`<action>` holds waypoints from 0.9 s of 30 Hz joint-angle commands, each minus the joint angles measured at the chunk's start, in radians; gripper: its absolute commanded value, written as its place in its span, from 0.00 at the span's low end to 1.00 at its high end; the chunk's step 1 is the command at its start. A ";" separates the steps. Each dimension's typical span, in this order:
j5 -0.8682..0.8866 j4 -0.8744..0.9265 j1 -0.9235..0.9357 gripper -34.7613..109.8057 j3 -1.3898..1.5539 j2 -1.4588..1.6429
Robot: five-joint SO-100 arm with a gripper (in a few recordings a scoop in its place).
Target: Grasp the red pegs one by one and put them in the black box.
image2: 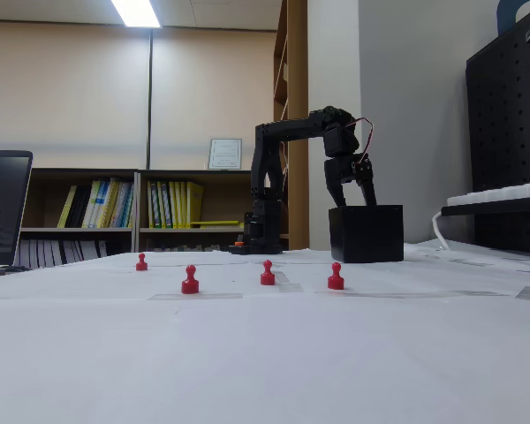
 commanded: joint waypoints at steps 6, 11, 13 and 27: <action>0.055 0.017 0.146 0.39 0.021 -0.434; 0.230 -0.075 0.390 0.39 -0.132 -0.500; 0.331 -0.144 0.503 0.39 -0.233 -0.503; 0.893 -0.845 1.126 0.37 -0.742 -0.331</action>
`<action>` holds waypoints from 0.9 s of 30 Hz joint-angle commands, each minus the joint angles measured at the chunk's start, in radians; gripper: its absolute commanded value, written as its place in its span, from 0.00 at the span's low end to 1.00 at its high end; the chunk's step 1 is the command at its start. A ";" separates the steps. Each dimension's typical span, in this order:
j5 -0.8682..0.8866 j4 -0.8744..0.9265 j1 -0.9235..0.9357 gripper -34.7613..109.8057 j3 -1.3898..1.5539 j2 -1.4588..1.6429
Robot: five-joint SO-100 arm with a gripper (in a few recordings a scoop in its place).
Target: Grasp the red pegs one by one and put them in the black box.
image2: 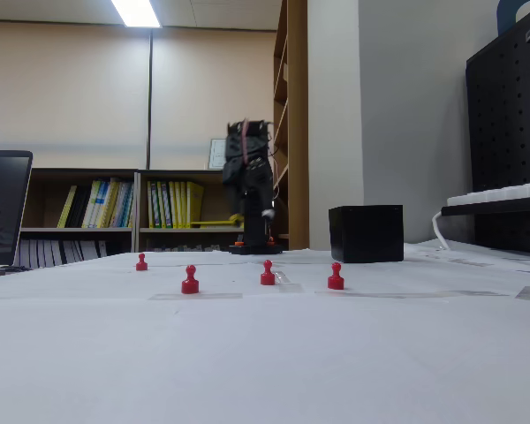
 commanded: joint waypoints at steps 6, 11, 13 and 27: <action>0.086 -0.304 0.212 0.37 -0.020 0.195; 0.092 -0.460 0.242 0.37 -0.021 0.321; 0.091 -0.494 0.249 0.37 -0.015 0.350; 0.095 -0.689 0.239 0.37 0.026 0.486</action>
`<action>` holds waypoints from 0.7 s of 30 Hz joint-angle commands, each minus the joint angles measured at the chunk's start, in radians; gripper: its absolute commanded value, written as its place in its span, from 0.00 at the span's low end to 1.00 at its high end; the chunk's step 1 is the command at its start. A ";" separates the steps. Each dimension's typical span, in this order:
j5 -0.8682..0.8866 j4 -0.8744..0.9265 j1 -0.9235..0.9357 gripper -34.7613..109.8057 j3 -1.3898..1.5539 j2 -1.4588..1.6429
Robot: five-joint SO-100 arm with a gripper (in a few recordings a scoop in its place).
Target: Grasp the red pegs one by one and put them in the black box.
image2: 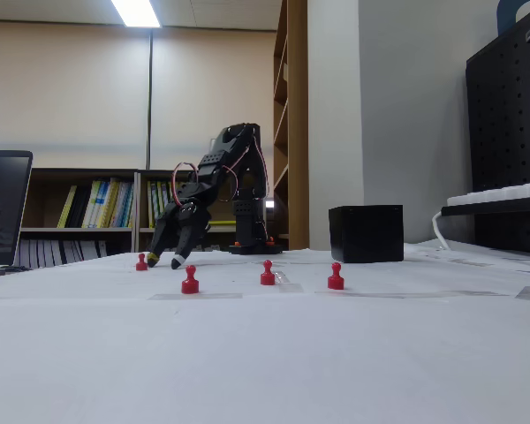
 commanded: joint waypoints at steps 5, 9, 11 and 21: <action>0.026 -0.092 0.009 0.37 0.041 0.063; 0.048 -0.141 0.012 0.37 0.044 0.087; 0.060 -0.158 0.015 0.37 0.044 0.094; 0.060 -0.183 0.026 0.37 0.061 0.123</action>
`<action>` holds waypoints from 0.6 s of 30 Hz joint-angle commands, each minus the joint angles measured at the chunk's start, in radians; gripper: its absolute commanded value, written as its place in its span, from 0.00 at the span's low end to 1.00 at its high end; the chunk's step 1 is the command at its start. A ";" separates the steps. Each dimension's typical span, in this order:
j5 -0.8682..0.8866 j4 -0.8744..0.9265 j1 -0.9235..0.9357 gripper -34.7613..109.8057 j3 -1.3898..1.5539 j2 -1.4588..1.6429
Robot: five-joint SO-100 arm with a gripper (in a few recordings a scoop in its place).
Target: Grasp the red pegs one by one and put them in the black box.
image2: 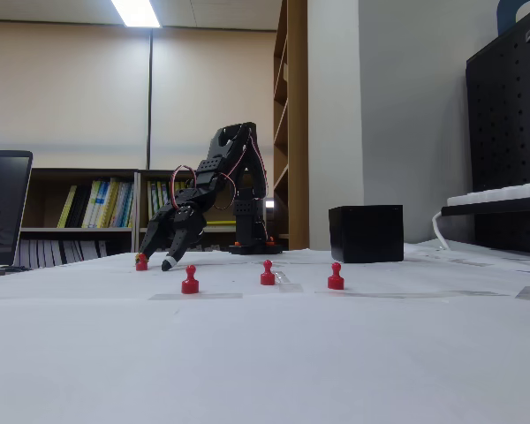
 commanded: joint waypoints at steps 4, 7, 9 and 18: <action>-0.029 -0.051 0.031 0.37 0.034 0.034; -0.034 -0.049 0.032 0.37 0.035 0.037; -0.041 -0.051 0.032 0.37 0.035 0.037; -0.081 -0.077 0.041 0.37 0.035 0.057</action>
